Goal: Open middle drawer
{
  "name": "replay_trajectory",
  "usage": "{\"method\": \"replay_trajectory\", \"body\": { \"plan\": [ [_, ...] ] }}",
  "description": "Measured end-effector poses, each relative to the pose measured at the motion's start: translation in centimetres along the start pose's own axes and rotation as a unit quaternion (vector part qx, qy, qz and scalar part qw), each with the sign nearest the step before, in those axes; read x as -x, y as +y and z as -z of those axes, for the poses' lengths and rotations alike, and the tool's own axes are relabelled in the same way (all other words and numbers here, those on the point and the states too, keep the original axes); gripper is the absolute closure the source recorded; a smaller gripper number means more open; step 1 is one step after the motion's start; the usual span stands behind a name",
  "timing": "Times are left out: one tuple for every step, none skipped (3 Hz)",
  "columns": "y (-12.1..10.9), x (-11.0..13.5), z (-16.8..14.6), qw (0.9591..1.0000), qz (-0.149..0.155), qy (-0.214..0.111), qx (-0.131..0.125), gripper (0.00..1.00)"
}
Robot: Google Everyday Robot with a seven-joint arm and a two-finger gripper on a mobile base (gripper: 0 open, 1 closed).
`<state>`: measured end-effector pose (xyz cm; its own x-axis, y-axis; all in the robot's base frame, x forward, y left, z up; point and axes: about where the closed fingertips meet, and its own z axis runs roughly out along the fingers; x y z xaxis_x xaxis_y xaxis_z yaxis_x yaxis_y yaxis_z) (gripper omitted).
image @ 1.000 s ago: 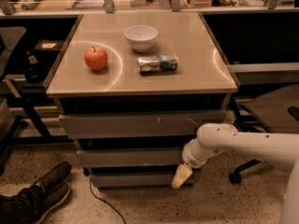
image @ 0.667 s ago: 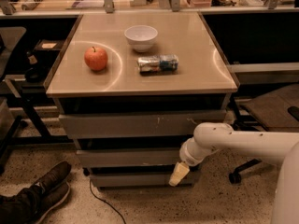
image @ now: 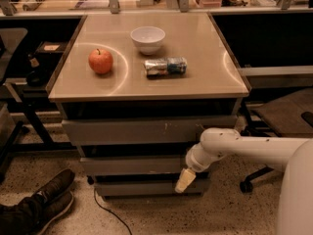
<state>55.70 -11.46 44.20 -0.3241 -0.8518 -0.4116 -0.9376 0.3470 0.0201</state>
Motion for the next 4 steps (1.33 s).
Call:
{"method": "replay_trajectory", "body": {
  "plan": [
    [0.4, 0.2, -1.4, 0.9999, 0.009, 0.005, 0.011, 0.00],
    [1.5, 0.5, -2.5, 0.9987, 0.033, 0.026, 0.027, 0.00],
    [3.3, 0.6, -1.4, 0.9947, 0.066, 0.065, 0.046, 0.00],
    [5.8, -0.4, 2.8, 0.9911, 0.063, 0.087, 0.079, 0.00]
  ]
}}
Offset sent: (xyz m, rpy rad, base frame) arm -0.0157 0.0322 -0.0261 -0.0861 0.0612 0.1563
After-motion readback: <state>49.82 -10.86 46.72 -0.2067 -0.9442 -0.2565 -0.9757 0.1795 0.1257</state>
